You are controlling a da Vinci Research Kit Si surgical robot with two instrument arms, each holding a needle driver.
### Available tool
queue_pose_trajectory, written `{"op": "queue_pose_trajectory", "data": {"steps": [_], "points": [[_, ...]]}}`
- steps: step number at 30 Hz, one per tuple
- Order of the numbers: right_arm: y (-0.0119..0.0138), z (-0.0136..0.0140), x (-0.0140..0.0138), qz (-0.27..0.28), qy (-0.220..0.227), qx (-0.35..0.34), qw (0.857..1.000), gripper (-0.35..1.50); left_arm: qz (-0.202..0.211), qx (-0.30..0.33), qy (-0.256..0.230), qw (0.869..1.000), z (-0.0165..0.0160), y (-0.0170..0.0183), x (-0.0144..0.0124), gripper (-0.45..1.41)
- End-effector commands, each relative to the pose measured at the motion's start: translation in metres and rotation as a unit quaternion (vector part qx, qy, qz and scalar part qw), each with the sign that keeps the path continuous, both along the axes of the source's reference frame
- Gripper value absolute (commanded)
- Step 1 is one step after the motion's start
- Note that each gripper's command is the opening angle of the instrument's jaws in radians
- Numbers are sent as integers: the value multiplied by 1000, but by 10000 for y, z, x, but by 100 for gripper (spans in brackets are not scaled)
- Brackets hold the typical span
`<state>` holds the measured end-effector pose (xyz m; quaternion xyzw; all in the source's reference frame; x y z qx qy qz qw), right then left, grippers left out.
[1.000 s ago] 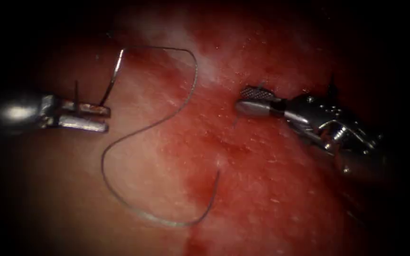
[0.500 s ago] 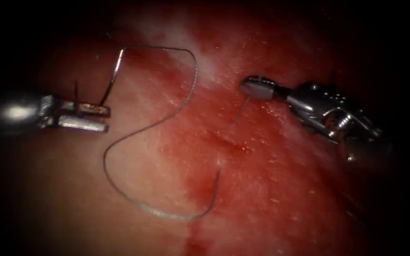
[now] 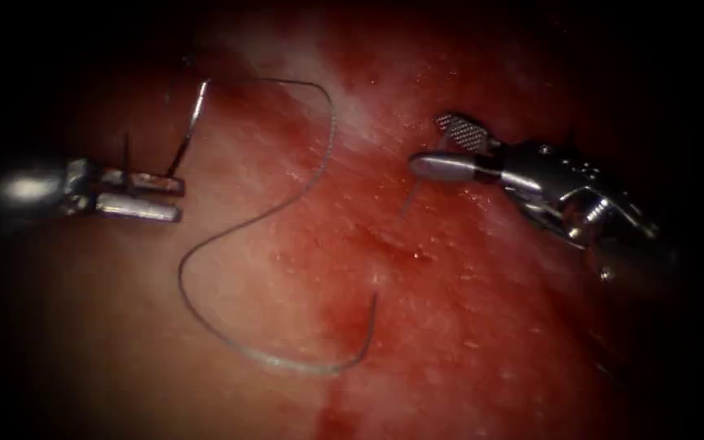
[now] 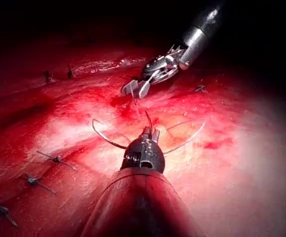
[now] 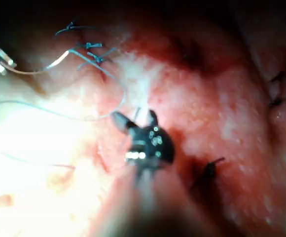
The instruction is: Wound Closure
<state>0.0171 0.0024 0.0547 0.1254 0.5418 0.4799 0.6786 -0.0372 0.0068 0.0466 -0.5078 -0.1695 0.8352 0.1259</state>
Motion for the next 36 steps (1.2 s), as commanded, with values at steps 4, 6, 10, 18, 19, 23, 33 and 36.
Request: {"op": "queue_pose_trajectory", "data": {"steps": [4,6,10,18,19,23,33,36], "points": [[-2,-16,-17,-10,-4,-10,1000,128,-4,9,3,1000,29,-12,4,-45],[-3,-19,-21,-12,-6,-14,1000,128,-6,11,4,1000,34,-14,5,-45],[-7,-24,-28,-18,-7,-20,1000,128,-20,33,11,999,51,-14,14,9],[-10,-23,-27,-21,-11,-29,999,128,-59,70,33,995,58,-7,33,103],[-11,-23,-27,-22,-12,-32,999,128,-63,75,34,995,56,-7,37,106],[-11,-22,-26,-21,-14,-35,999,126,-61,76,35,995,52,-11,52,115],[-14,-19,-24,-26,-13,-39,999,125,-110,97,70,987,31,29,66,105],[-14,-19,-25,-27,-14,-42,999,125,-122,102,78,984,25,38,53,101]]}}
